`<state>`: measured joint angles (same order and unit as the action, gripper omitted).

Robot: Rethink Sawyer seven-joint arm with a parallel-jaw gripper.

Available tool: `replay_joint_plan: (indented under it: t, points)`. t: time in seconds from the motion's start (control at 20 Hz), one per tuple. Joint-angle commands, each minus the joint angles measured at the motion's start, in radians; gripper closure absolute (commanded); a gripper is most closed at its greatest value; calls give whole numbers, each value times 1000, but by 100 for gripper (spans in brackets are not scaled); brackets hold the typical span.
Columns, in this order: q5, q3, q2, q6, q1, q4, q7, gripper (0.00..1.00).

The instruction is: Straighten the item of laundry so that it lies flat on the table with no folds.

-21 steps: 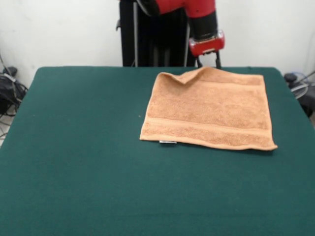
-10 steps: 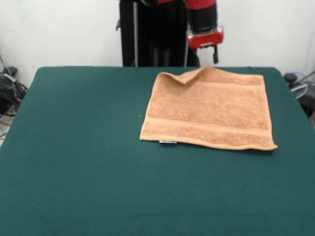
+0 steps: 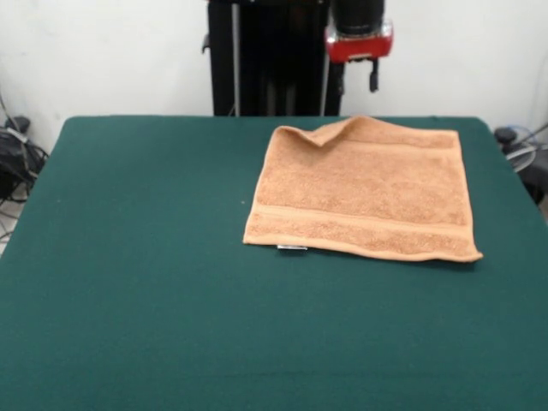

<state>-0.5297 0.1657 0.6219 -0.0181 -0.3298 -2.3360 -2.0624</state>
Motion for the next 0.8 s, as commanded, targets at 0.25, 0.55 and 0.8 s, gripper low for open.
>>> replay_joint_plan:
  t: [0.25,0.55,0.8]
  points:
    - [76,134,0,29,5,74,-104,0]
    - [37,89,-124,-59,34,170,-92,0]
    - [18,89,-158,-67,24,201,-78,0]
